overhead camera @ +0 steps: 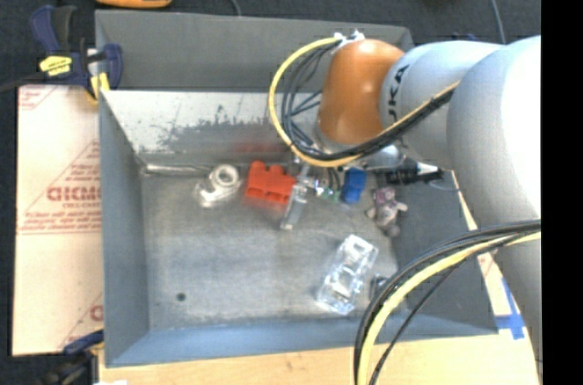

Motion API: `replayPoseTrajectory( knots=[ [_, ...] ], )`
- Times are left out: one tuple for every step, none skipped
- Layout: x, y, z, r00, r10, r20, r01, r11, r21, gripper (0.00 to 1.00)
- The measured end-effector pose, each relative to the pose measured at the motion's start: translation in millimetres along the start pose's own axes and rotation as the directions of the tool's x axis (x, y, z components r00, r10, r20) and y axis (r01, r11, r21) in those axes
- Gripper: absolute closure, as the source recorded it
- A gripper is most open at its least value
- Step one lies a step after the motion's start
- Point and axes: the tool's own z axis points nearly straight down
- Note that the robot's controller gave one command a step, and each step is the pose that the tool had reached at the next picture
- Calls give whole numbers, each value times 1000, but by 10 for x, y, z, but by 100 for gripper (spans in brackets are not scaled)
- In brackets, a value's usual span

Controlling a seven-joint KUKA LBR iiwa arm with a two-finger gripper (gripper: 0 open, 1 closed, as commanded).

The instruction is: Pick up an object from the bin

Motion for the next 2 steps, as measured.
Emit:
replayPoseTrajectory(
  knots=[
    [-13, 4, -69, 1000, 1, 5, -1, 1000, -2, 100],
    [4, 0, -41, 1000, 2, 0, -2, 1000, 0, 0]
  ],
)
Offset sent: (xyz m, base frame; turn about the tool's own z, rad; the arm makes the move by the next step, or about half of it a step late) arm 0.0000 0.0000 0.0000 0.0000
